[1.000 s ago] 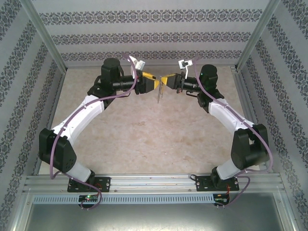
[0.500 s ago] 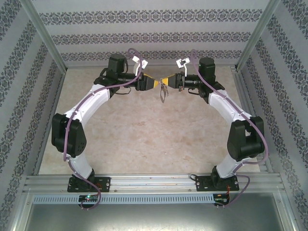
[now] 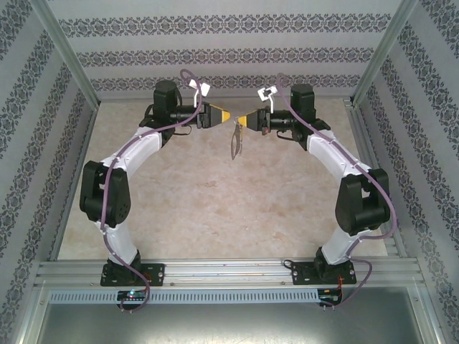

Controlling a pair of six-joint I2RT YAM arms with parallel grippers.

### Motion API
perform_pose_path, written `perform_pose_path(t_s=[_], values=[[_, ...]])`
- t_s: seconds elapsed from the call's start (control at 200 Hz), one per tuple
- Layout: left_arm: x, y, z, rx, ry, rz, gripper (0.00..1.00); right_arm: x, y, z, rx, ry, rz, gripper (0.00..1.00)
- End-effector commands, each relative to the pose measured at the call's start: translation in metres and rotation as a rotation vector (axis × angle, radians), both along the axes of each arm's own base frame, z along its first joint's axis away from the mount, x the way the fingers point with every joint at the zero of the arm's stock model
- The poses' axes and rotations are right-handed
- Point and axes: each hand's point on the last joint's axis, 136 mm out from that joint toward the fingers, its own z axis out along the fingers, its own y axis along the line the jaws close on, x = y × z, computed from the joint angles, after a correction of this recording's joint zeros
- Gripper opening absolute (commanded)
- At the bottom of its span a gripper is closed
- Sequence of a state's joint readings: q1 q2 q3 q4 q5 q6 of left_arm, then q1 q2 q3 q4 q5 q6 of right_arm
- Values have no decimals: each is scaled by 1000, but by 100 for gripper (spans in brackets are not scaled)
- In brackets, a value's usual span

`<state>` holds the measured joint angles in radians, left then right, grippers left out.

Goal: Put the keys on the keyring

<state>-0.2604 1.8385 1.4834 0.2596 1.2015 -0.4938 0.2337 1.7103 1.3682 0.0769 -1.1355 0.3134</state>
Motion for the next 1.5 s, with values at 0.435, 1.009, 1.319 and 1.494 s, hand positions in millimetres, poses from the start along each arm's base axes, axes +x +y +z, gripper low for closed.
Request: perform_pose_path(t_s=[0.435, 1.009, 1.319, 1.494], values=[[3, -7, 28, -191, -36, -113, 41, 8, 14, 19, 12, -78, 18, 0], [-7, -18, 11, -157, -12, -113, 36, 19, 5, 21, 17, -84, -26, 0], [-9, -22, 13, -155, -18, -117, 19, 21, 4, 18, 18, -78, -30, 0], [-10, -25, 15, -162, -28, -115, 0, 22, 3, 16, 20, -71, -27, 0]])
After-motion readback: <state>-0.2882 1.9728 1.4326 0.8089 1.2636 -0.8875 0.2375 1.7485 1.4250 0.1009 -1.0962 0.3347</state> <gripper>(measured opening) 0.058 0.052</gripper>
